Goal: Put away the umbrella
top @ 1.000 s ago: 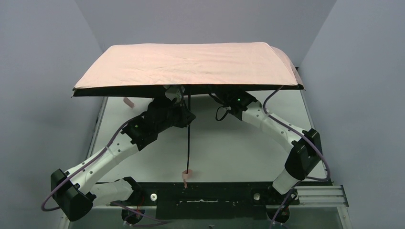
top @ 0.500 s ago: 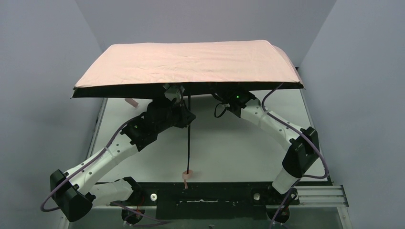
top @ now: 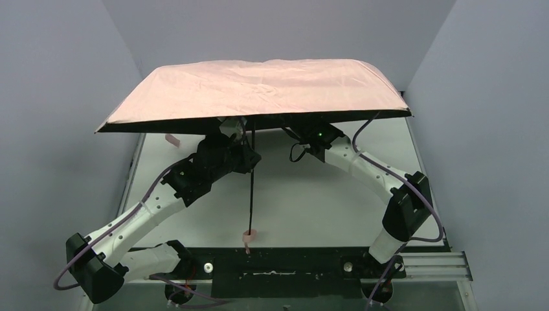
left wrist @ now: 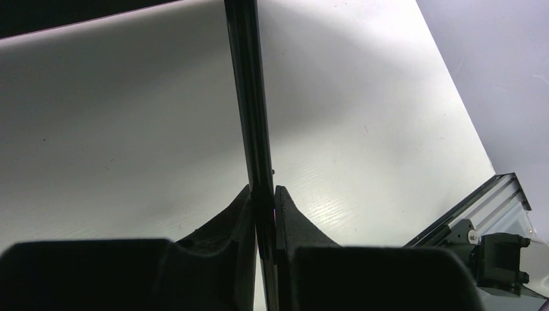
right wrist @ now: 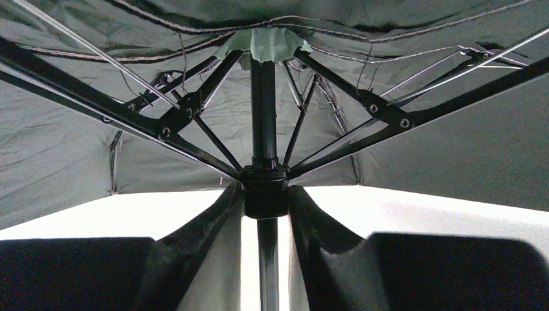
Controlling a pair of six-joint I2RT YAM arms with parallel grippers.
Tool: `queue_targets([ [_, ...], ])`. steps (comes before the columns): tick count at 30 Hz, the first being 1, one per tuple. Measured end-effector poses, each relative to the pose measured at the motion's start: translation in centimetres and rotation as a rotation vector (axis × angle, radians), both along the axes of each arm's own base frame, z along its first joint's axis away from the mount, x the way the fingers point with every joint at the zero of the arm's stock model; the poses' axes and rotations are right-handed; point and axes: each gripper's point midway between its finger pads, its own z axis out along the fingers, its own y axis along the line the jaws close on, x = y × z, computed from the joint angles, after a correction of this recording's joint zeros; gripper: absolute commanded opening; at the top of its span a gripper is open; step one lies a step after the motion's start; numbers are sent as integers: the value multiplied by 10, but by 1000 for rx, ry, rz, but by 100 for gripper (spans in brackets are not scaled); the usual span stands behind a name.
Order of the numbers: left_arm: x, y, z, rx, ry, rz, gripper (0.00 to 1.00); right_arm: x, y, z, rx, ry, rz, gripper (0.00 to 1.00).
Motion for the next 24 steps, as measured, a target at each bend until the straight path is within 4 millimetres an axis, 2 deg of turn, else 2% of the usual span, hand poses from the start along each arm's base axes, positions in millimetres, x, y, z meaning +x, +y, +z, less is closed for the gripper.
queue_targets([
  [5, -3, 3, 1, 14, -7, -6, 0, -7, -5, -2, 12, 0, 3, 0],
  [10, -10, 4, -2, 64, -14, -42, 0, -26, -21, -15, 46, 46, -18, 0],
  [17, -11, 5, -4, 148, 21, -100, 0, -51, -27, -31, 79, 78, -110, 0],
  [23, -12, 0, -11, 177, 48, -151, 0, -53, -42, -37, 122, 102, -189, 0],
  [24, -13, -2, -11, 174, 49, -159, 3, -54, -45, -37, 124, 106, -197, 0],
])
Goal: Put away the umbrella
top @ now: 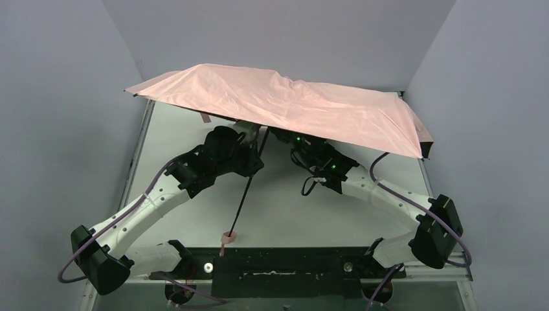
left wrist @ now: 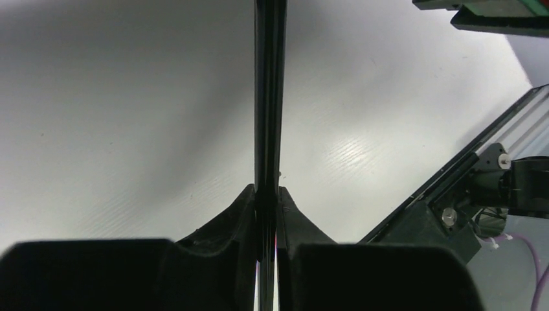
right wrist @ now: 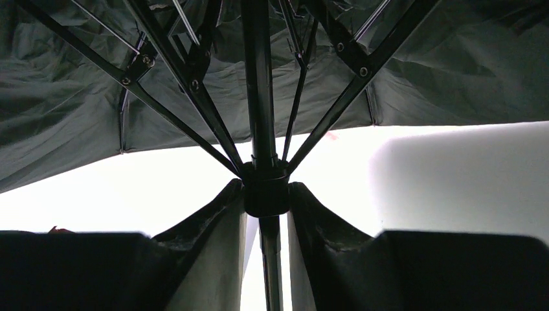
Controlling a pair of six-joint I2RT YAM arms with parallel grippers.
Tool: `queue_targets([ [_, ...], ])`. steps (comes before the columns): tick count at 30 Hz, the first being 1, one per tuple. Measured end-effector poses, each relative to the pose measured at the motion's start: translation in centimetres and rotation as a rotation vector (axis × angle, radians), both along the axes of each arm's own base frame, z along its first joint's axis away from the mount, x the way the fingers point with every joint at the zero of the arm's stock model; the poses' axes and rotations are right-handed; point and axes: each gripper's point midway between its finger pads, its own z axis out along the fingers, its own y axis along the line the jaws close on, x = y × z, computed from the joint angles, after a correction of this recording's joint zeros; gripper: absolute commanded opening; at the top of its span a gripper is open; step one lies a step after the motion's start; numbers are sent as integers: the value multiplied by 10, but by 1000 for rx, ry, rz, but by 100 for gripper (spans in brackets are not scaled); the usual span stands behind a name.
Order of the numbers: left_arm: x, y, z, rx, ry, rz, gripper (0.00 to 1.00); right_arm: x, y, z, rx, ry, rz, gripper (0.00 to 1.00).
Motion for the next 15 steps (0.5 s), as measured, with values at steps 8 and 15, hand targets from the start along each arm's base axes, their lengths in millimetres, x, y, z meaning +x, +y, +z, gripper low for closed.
queue_targets([
  [8, -4, -2, 17, -98, -54, -3, 56, -5, -25, 19, 31, 5, -78, 0],
  [15, -35, 7, 8, -126, -38, -31, 70, 11, -47, 32, 34, 0, -150, 0],
])
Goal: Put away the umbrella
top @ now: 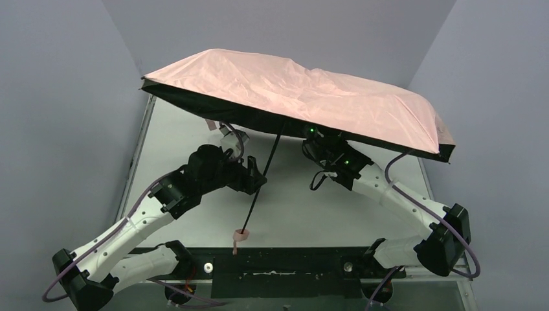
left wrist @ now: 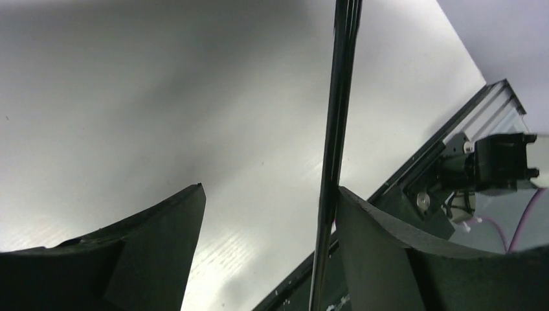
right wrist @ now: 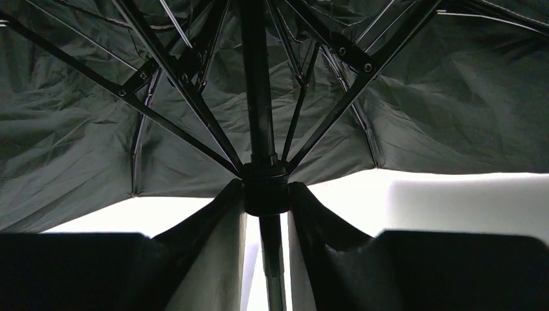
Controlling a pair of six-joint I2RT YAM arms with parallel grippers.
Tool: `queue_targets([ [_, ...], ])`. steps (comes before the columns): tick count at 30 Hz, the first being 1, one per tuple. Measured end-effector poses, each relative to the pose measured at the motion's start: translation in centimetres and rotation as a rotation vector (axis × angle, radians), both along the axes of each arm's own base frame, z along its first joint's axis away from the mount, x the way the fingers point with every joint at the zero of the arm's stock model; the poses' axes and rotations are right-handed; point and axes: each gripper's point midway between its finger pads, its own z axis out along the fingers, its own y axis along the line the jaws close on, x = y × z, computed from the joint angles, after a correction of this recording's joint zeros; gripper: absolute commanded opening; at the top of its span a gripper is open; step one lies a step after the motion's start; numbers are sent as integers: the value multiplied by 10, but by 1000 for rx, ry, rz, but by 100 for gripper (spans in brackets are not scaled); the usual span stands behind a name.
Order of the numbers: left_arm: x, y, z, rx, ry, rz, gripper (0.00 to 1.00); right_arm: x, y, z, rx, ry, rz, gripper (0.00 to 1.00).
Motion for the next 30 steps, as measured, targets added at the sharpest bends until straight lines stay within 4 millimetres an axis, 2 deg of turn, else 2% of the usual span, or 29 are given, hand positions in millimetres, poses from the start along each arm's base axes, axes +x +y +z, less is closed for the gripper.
queue_targets([
  [5, -23, 11, -19, 13, 40, -22, 71, 11, -17, 1, -10, 6, -46, 0],
  [8, -37, 14, -30, 8, 70, -40, 66, 13, -25, 2, -12, 10, -66, 0],
  [13, -54, 7, -45, 13, 114, -78, 46, 15, -29, 7, -5, 6, -76, 0],
  [16, -58, 1, -51, 17, 134, -94, 17, 15, -29, 6, -10, 12, -77, 0],
  [19, -58, -7, -55, 21, 145, -106, 0, 14, -31, 3, -18, 21, -78, 0],
  [24, -58, -16, -59, 44, 134, -143, 0, 10, -41, -1, -62, 32, -85, 0],
  [26, -58, -20, -58, 60, 123, -156, 0, 1, -54, -4, -69, 29, -97, 0],
  [27, -58, -25, -56, 82, 105, -176, 0, -11, -68, -10, -69, 30, -109, 0],
  [30, -56, -25, -60, 111, 98, -180, 0, -19, -67, -16, -51, 19, -105, 0],
])
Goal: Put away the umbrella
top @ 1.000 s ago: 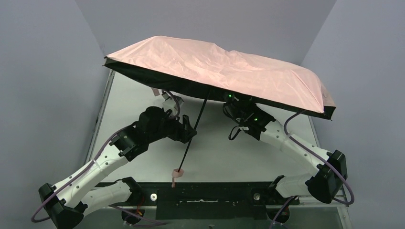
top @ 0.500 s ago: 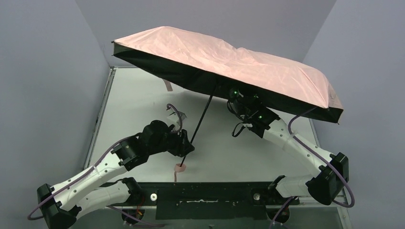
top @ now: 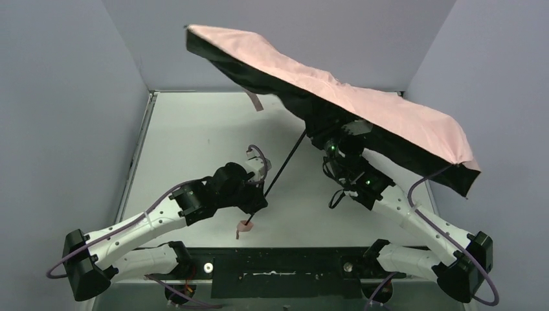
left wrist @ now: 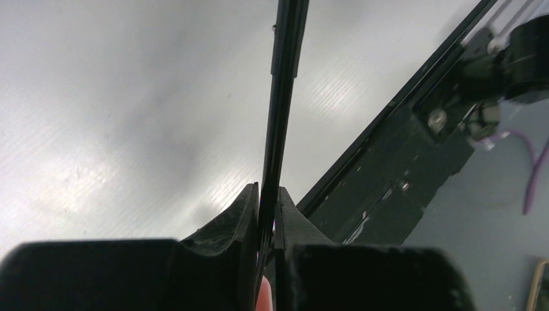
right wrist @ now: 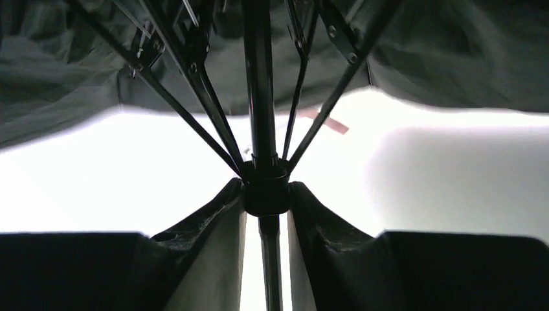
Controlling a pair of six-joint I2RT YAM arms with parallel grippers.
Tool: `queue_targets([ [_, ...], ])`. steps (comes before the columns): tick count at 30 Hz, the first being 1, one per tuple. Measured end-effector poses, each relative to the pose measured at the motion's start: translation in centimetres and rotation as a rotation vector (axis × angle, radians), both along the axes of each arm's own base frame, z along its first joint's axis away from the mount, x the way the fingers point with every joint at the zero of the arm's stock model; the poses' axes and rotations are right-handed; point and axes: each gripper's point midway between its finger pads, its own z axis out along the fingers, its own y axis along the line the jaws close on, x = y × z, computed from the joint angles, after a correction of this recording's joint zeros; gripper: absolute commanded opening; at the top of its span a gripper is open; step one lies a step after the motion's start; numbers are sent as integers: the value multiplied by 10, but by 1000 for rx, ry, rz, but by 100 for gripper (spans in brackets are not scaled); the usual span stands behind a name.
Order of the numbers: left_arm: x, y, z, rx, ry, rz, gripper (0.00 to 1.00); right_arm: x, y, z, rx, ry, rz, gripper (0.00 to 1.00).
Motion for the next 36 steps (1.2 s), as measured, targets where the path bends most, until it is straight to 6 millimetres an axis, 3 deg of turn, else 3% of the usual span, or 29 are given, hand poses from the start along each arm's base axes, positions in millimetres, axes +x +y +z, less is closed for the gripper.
queue_targets([
  [4, 3, 1, -19, 87, 11, -8, 0, -35, 17, -37, -2, 46, 65, 0],
  [7, 22, -20, 14, -2, -69, 8, 0, -72, 50, -84, -23, 139, 207, 0],
  [10, 31, -28, 35, -57, -108, 31, 0, -89, 63, -95, 2, 178, 266, 0],
  [16, 35, -33, 48, -95, -134, 33, 0, -90, 57, -84, 56, 170, 246, 0],
  [21, 38, -34, 52, -111, -144, 48, 41, -83, 49, -83, 68, 181, 211, 0],
  [24, 40, -26, 57, -133, -143, 85, 68, -67, 30, -85, 55, 193, 143, 0],
  [25, 39, -24, 57, -142, -140, 93, 72, -63, 26, -85, 54, 195, 125, 0],
  [29, 18, -22, 43, -140, -103, 71, 78, -51, 10, -82, 63, 196, 62, 0],
  [33, -13, -23, 14, -100, -53, 18, 79, -49, 8, -82, 80, 200, 49, 0],
  [36, -26, -21, -5, -69, -23, 8, 79, -49, 8, -81, 90, 203, 48, 0],
])
